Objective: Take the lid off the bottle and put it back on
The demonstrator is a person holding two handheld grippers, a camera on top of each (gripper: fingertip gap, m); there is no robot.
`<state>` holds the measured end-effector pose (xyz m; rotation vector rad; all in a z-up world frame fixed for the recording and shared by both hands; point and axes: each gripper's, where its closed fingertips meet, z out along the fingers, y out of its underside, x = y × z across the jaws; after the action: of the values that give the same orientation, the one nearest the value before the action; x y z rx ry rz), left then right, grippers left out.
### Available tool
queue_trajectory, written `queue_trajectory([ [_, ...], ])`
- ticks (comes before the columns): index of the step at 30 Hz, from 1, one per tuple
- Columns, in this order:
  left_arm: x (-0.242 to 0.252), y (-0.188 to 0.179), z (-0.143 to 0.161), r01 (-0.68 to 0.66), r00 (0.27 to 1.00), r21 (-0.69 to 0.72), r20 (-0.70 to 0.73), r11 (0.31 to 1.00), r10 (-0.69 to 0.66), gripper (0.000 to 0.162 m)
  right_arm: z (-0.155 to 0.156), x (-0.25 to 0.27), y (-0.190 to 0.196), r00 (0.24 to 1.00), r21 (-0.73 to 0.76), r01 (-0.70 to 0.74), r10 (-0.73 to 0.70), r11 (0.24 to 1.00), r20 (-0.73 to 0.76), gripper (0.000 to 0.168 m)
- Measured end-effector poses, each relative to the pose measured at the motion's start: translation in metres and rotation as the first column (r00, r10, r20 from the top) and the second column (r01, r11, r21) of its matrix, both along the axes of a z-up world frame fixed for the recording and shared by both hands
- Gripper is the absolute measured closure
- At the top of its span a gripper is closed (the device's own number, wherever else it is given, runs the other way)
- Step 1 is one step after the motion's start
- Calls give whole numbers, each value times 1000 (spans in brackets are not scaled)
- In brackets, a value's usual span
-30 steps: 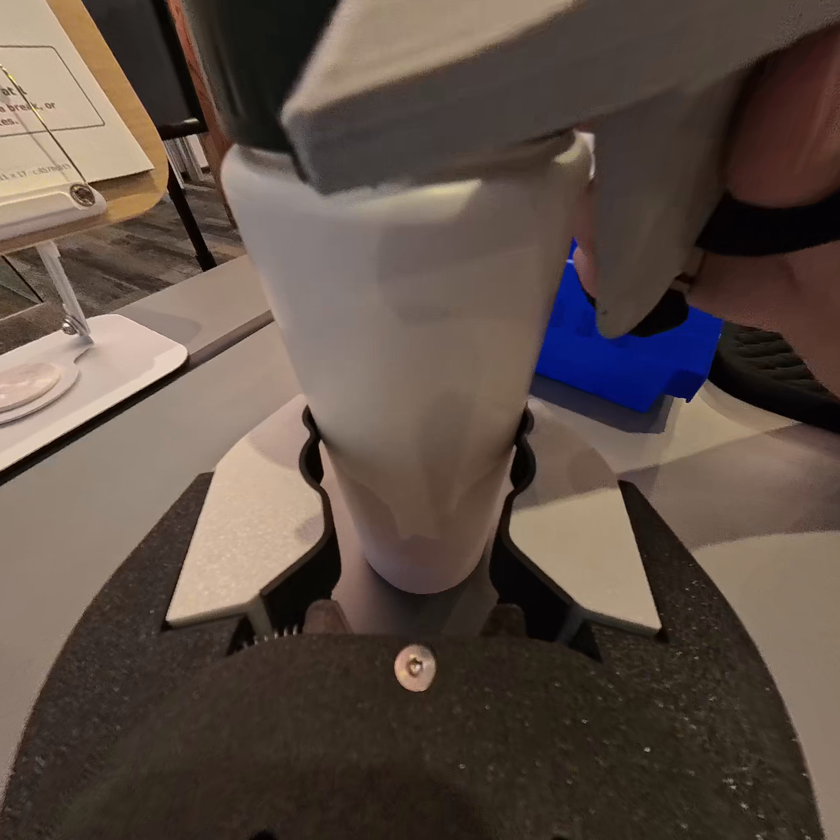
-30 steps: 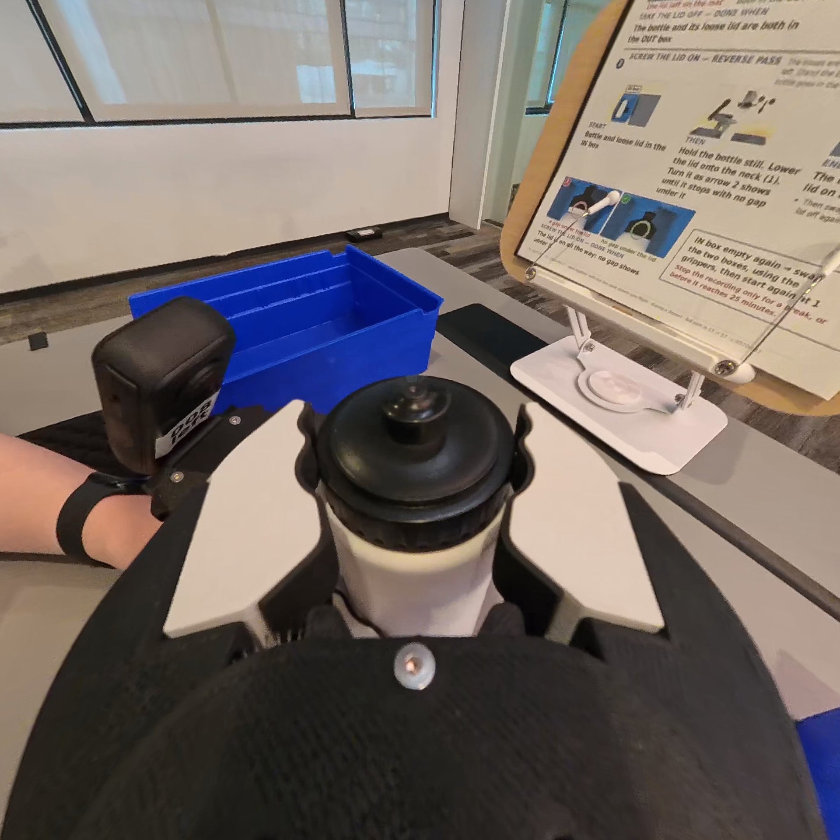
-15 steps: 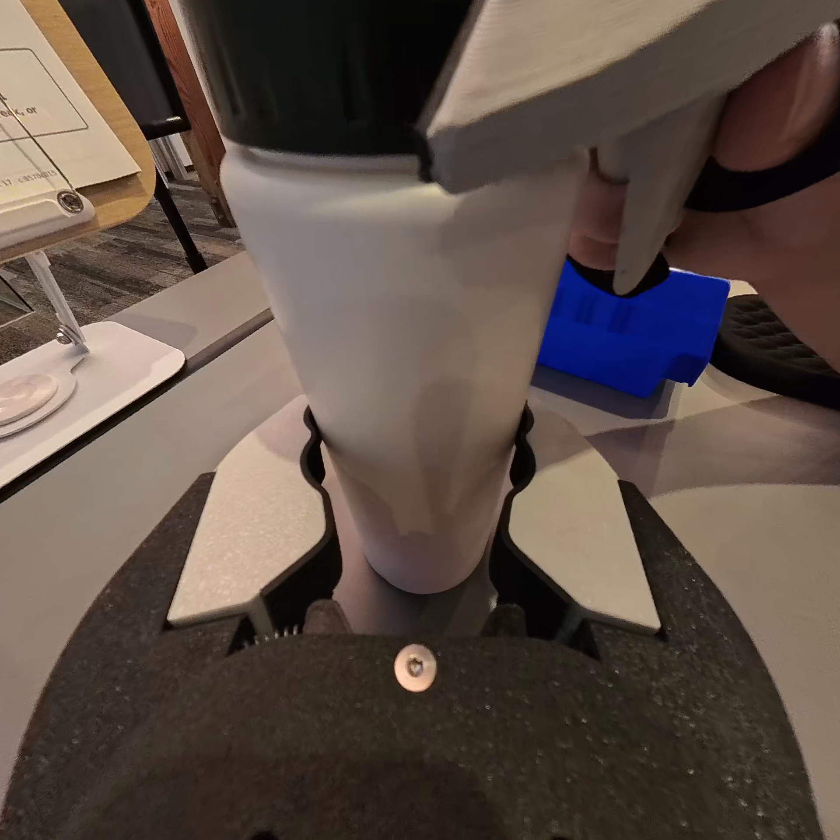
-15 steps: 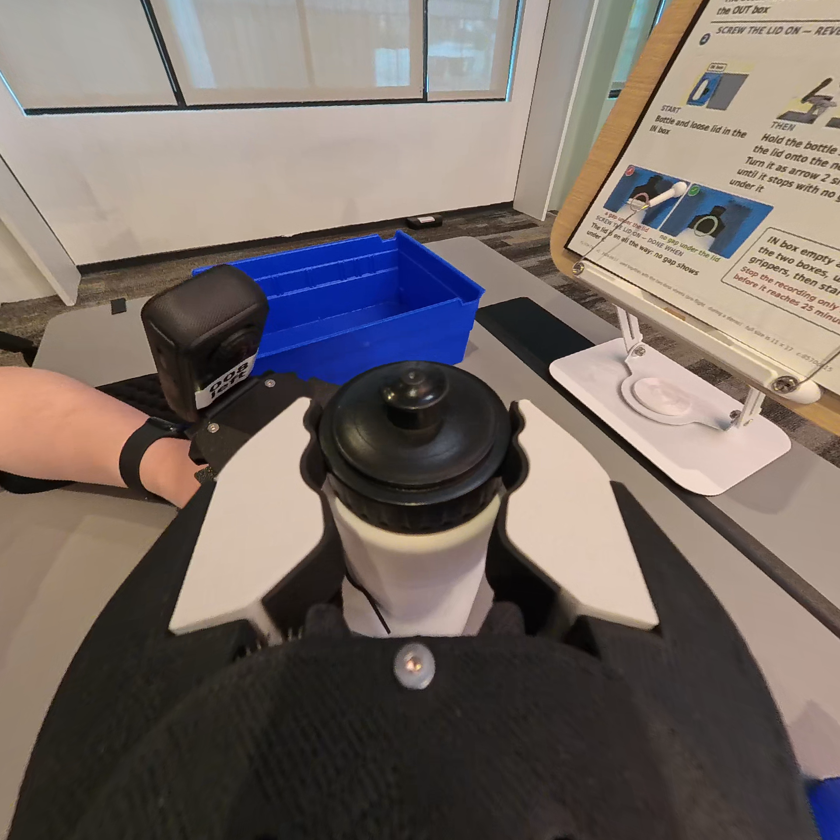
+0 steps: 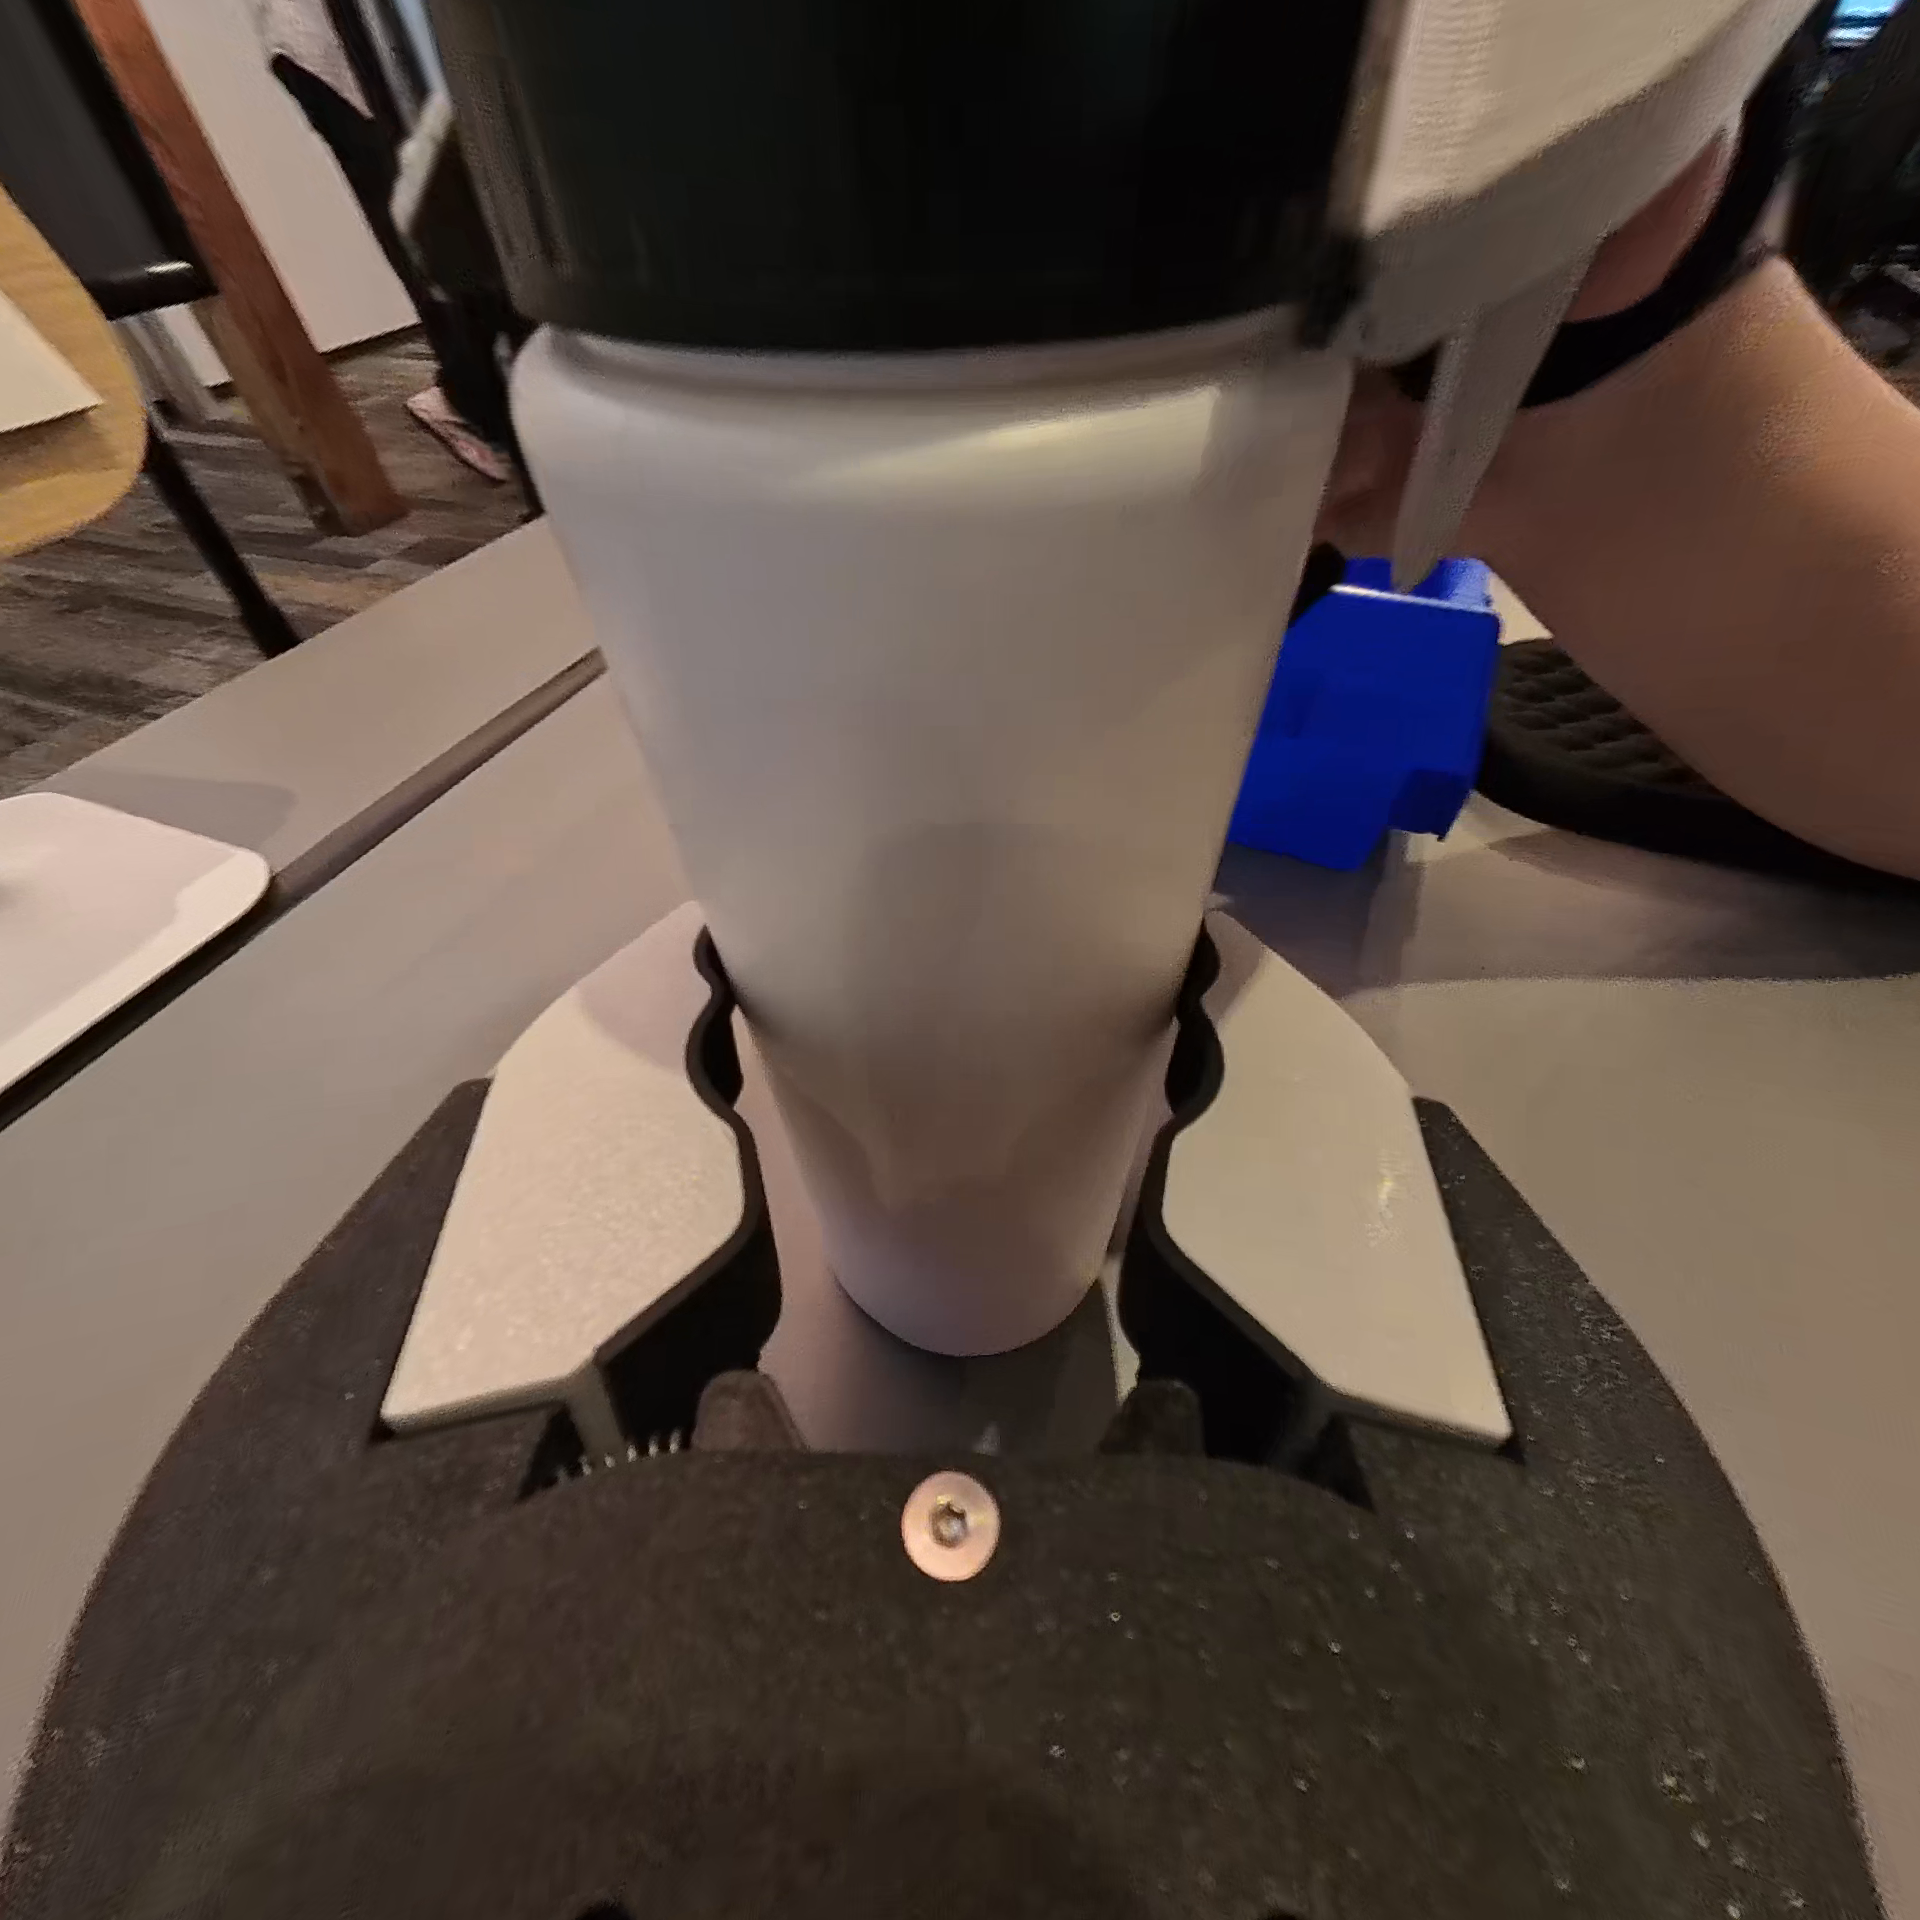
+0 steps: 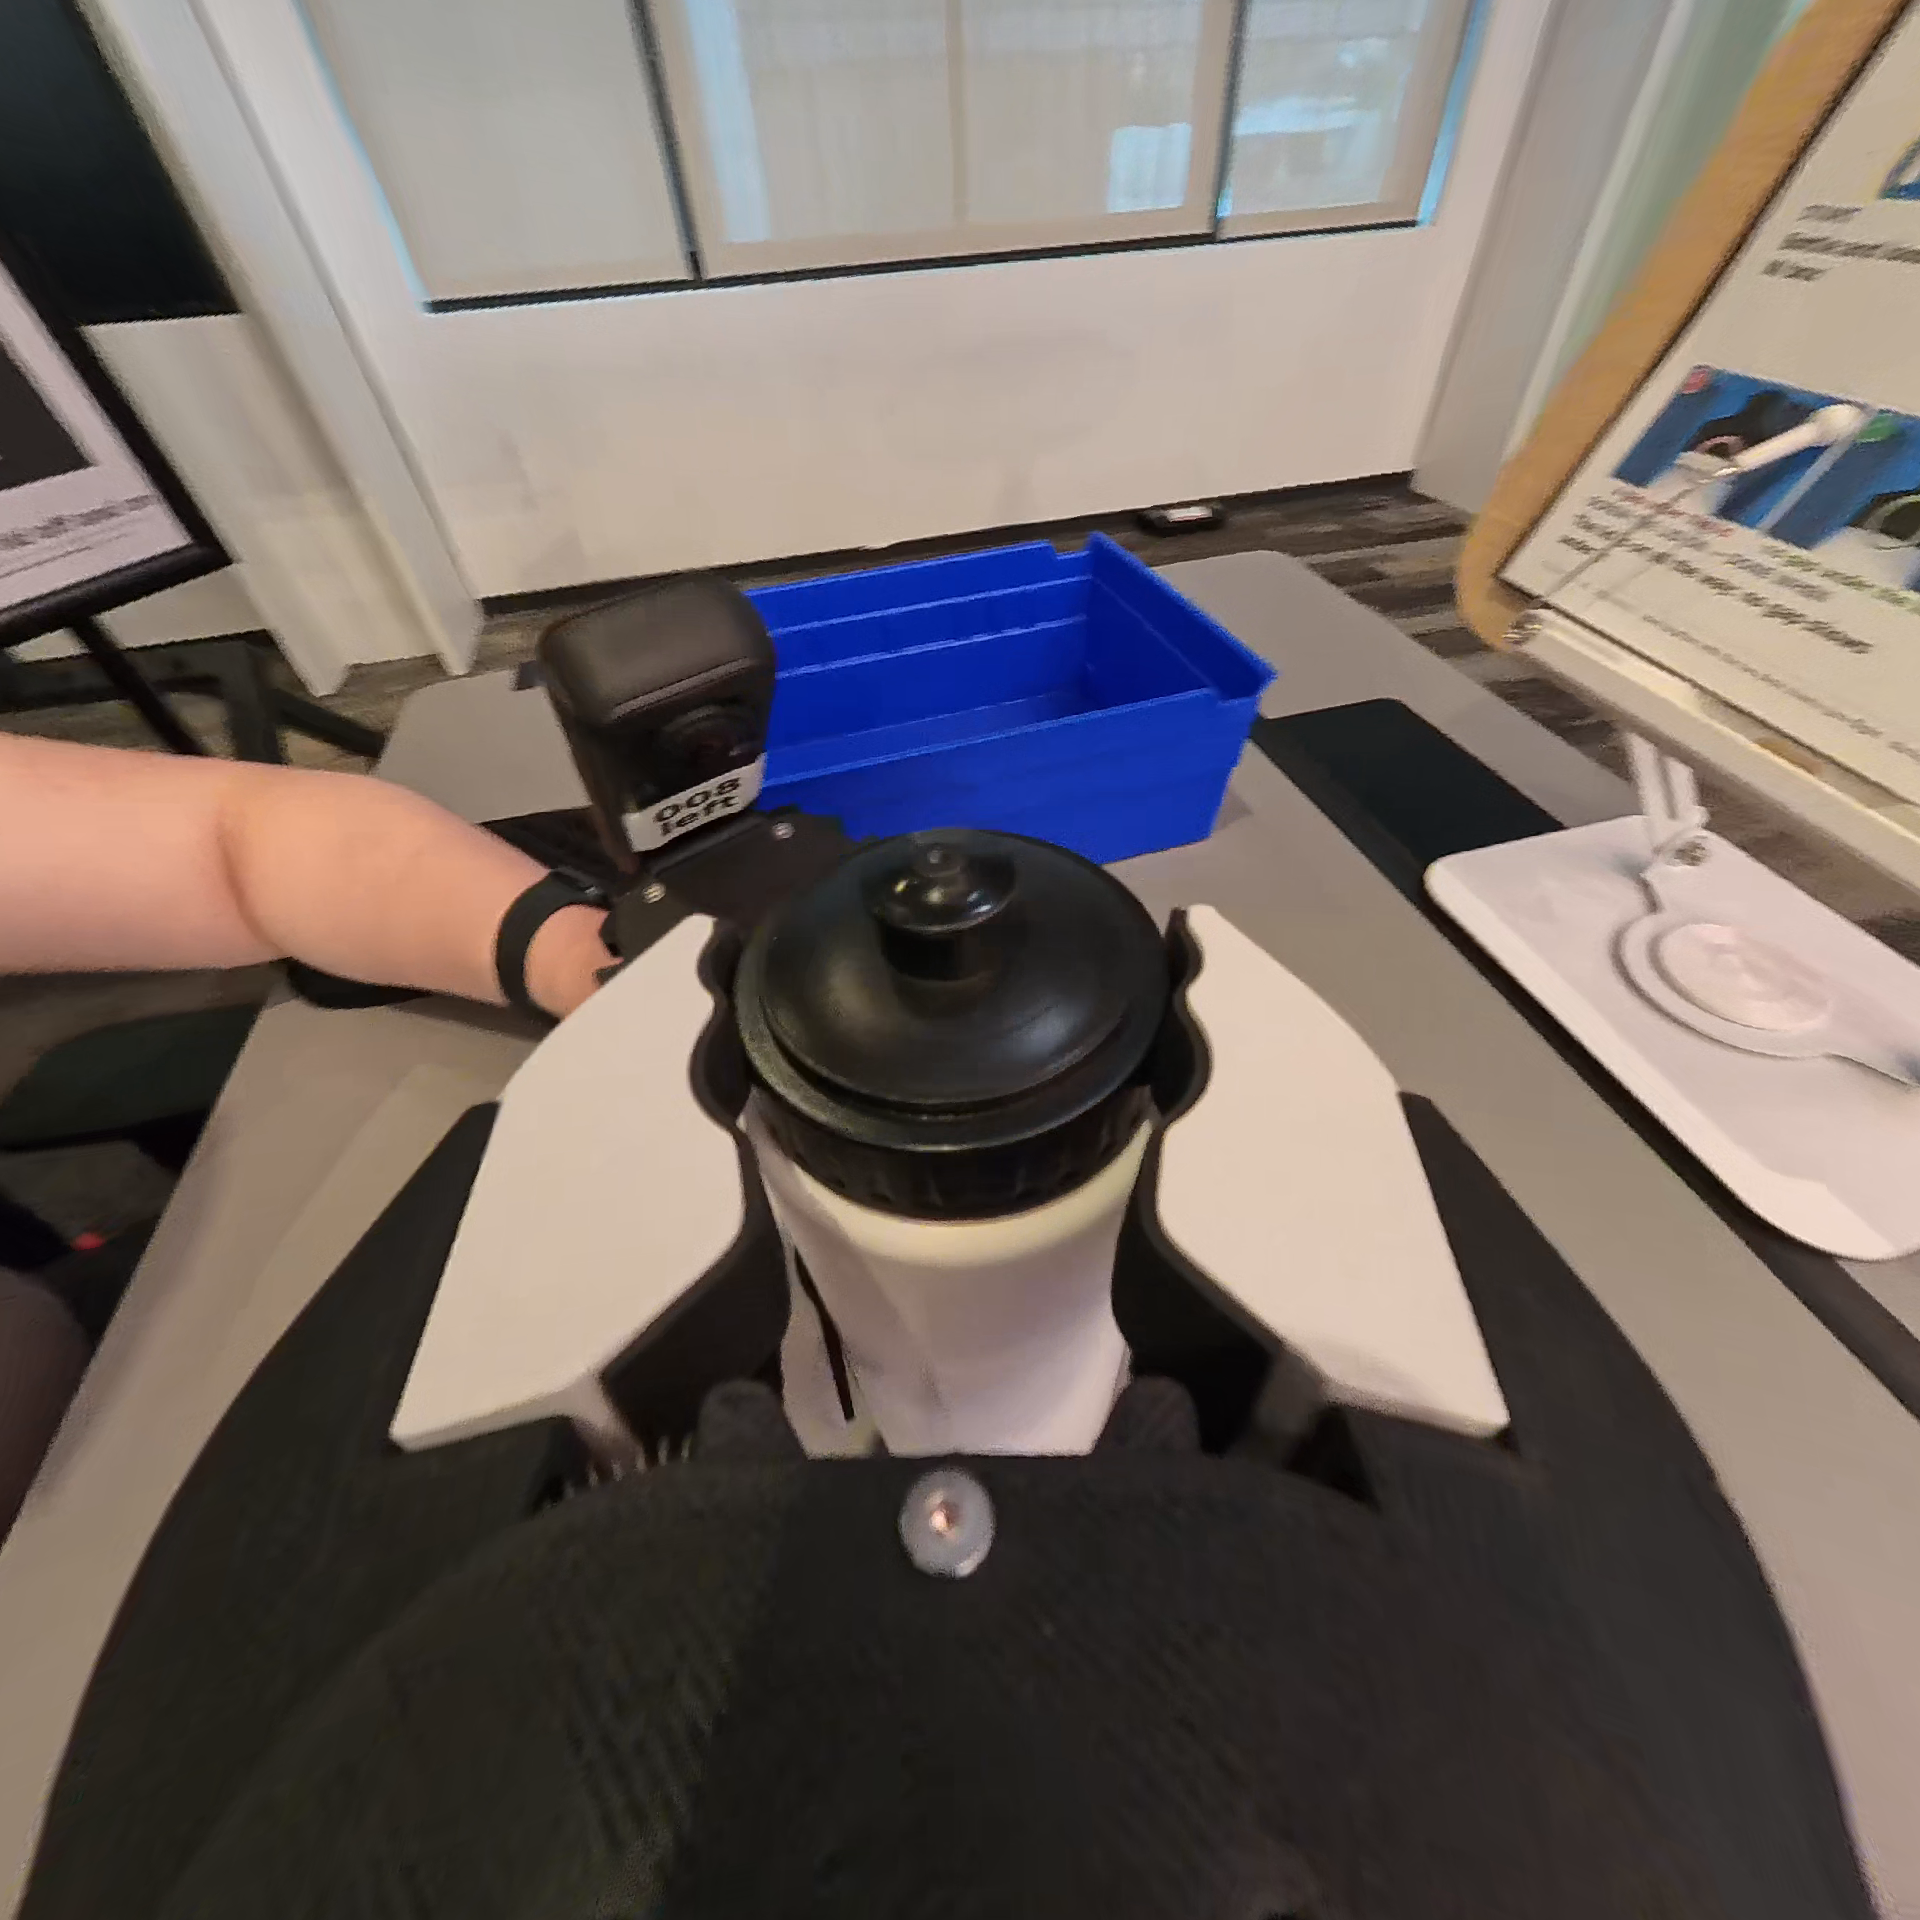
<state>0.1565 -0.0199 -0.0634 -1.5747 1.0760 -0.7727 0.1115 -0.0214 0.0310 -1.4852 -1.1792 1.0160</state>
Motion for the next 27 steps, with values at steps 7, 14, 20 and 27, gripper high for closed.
queue_trajectory([
  [7,7,-14,-1,91,996,-15,-16,996,-91,79,-1,7,-13,994,-20,-106,107,994,27,89],
  [14,-10,8,0,-170,985,21,-30,985,171,79,8,1,11,968,82,238,-243,968,63,76],
  [20,-20,14,0,-272,962,24,-32,962,273,79,7,-2,14,899,156,415,-430,896,79,93],
  [27,-9,0,1,-105,994,-5,5,994,105,79,5,3,-1,975,110,160,-175,981,140,93],
])
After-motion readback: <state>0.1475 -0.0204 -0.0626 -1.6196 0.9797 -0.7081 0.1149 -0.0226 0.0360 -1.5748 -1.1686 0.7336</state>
